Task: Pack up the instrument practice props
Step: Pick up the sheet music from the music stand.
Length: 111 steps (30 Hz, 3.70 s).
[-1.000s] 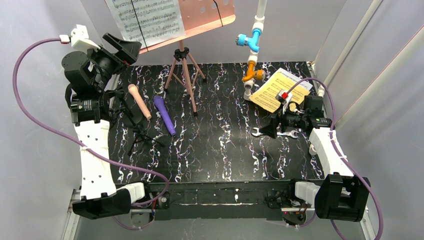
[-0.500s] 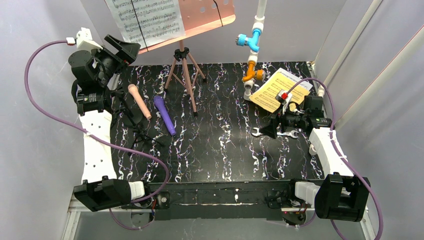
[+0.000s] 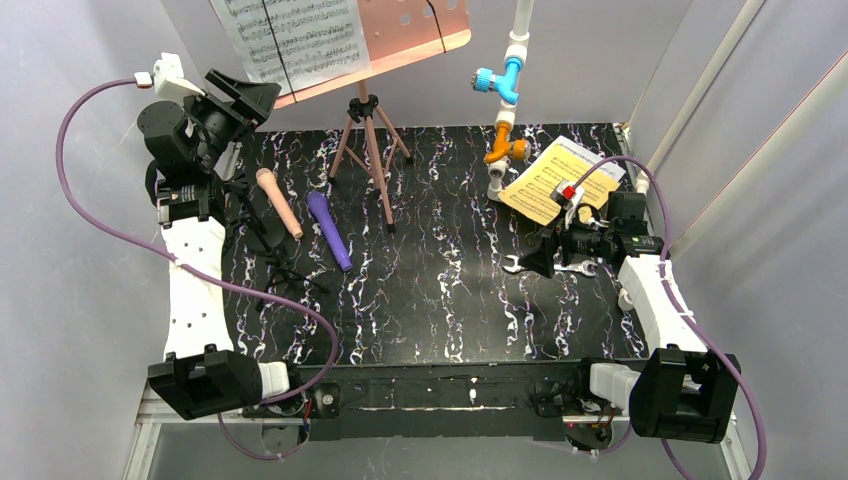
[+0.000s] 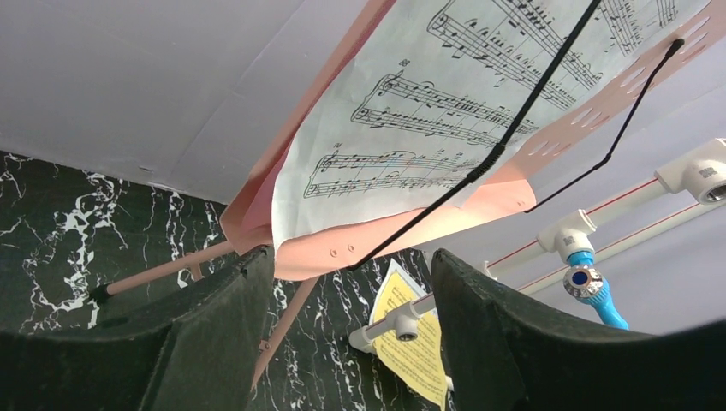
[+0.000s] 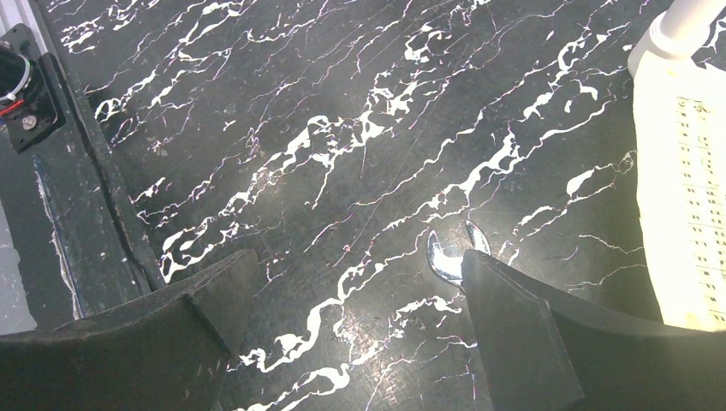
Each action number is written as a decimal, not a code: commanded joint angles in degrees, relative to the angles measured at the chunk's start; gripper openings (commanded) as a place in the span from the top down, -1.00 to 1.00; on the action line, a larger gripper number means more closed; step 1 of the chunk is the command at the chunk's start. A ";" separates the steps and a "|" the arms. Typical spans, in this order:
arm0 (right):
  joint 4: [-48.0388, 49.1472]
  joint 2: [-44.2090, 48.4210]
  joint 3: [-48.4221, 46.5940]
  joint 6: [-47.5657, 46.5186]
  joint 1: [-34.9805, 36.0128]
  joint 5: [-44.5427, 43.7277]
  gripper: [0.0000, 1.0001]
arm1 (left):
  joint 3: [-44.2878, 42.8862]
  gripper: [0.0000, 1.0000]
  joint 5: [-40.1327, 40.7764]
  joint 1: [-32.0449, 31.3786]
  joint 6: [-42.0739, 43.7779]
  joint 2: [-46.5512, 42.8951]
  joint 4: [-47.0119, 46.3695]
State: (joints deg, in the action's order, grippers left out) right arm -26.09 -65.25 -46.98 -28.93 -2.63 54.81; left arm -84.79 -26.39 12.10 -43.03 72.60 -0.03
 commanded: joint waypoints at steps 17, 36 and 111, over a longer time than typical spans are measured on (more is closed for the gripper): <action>-0.35 0.08 -0.21 -0.87 -0.35 1.01 -0.97 | 1.31 -0.22 0.63 1.49 -1.12 -0.09 -1.68; -0.29 -0.05 -0.06 -1.04 -0.33 0.56 -0.97 | 1.26 0.38 -5.62 1.45 -3.46 2.29 -9.55; -0.19 -1.01 0.14 -1.04 -0.33 -0.14 -0.97 | 25.96 1.00 29.44 0.49 8.18 -29.25 -27.78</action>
State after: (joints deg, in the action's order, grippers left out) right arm -26.89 -66.11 -46.98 -29.02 -2.63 54.13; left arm -59.96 -2.81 13.10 -38.15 47.03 -28.93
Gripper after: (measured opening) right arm 0.983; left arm 0.008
